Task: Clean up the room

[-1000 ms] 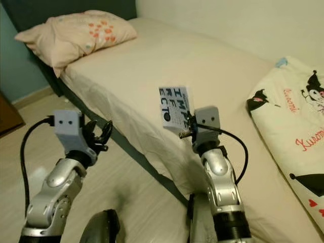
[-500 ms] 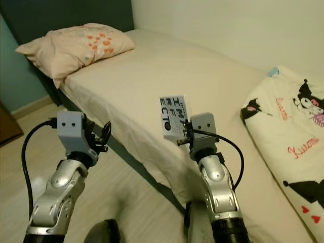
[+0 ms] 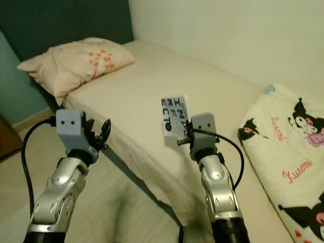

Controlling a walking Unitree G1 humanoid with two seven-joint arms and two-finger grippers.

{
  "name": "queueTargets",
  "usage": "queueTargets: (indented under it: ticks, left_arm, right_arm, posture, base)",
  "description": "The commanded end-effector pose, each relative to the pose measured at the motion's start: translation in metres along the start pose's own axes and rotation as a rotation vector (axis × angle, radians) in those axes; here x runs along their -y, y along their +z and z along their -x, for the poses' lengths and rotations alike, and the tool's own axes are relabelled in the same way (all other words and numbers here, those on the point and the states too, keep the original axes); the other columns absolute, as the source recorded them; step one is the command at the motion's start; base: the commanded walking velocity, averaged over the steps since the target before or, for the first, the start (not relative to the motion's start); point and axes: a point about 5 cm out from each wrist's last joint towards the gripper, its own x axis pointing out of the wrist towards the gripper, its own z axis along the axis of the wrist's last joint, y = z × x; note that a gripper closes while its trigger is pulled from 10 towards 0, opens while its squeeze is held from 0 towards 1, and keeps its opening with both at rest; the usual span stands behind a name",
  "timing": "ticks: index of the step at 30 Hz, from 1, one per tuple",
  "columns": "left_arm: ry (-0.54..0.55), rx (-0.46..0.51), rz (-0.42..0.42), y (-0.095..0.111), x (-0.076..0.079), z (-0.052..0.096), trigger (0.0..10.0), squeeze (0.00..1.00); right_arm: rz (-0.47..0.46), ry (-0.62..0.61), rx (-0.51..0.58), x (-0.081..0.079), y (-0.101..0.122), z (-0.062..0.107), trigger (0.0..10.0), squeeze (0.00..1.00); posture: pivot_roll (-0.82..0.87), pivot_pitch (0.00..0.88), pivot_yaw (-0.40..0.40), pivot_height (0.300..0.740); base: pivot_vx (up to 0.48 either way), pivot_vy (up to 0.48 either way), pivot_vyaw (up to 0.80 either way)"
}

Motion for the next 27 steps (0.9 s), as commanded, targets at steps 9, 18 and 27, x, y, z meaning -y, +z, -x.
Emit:
queueTargets:
  ticks: [9, 18, 27]
  left_arm:
    - [0.031, 0.002, 0.005, -0.002, -0.003, 0.000, 10.0, 0.00]
    - [0.016, 0.000, 0.001, -0.002, -0.001, 0.001, 10.0, 0.00]
    - [0.034, -0.010, 0.002, -0.003, -0.002, 0.001, 10.0, 0.00]
  right_arm:
    - [-0.020, 0.007, 0.059, -0.005, 0.013, -0.001, 10.0, 0.00]
    - [-0.029, 0.000, 0.056, -0.005, 0.013, 0.000, 10.0, 0.00]
    - [-0.071, 0.015, -0.023, -0.009, 0.000, 0.001, 10.0, 0.00]
  posture:
    - [-0.06, 0.033, -0.031, 0.711]
    - [-0.06, 0.031, -0.026, 0.740]
    - [-0.06, 0.035, -0.023, 0.740]
  base:
    - [0.000, 0.000, 0.00]
    - [0.000, 0.000, 0.00]
    - [0.000, 0.000, 0.00]
